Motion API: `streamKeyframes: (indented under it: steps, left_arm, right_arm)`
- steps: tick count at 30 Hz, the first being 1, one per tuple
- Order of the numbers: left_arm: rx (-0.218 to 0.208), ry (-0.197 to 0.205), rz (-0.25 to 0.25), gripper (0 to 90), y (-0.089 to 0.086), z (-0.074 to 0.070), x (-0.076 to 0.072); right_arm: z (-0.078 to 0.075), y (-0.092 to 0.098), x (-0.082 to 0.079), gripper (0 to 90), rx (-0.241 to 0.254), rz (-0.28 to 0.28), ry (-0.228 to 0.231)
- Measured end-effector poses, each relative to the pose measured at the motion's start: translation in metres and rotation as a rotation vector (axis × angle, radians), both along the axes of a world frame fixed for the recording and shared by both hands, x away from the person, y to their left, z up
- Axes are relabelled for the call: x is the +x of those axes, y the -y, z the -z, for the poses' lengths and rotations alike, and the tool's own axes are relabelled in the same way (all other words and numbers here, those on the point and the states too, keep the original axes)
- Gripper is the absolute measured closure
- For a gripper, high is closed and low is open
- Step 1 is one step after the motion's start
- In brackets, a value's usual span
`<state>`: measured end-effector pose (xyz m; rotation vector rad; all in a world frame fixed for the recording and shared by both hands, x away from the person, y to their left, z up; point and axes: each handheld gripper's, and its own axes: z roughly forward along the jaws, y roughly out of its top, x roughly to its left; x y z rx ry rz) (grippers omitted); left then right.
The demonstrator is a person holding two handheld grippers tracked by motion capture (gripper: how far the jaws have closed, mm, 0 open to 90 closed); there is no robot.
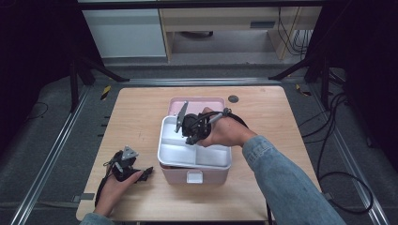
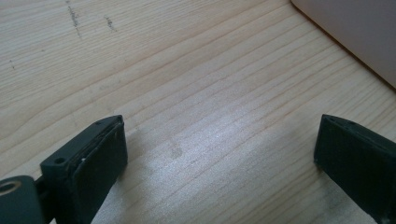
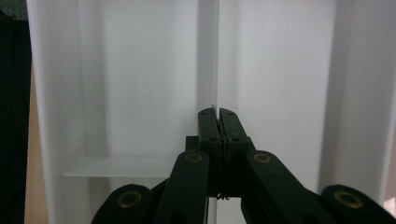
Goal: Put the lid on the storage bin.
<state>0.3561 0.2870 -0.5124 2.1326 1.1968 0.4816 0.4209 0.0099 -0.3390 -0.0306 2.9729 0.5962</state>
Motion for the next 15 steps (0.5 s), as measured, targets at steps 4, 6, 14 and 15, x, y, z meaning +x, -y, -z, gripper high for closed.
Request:
streamKeyframes:
  steps: [4, 6, 14, 15]
  left_arm:
    - [-0.002, 0.001, 0.0, 1.9, 0.0, 0.0, 0.0]
    - [0.0, 0.0, 0.001, 1.9, 0.0, 0.0, 0.0]
    - [0.004, -0.002, 0.005, 1.9, 0.0, 0.0, 0.0]
    - [0.003, -0.002, 0.004, 1.9, 0.0, 0.0, 0.0]
  right_arm:
    - [0.009, -0.002, 0.0, 90.0, -0.005, 0.001, -0.011]
    - [0.01, -0.003, 0.001, 90.0, -0.009, -0.001, -0.014]
    - [0.02, -0.005, 0.003, 90.0, -0.017, 0.003, -0.027]
    - [0.021, -0.005, 0.004, 90.0, -0.017, 0.005, -0.028]
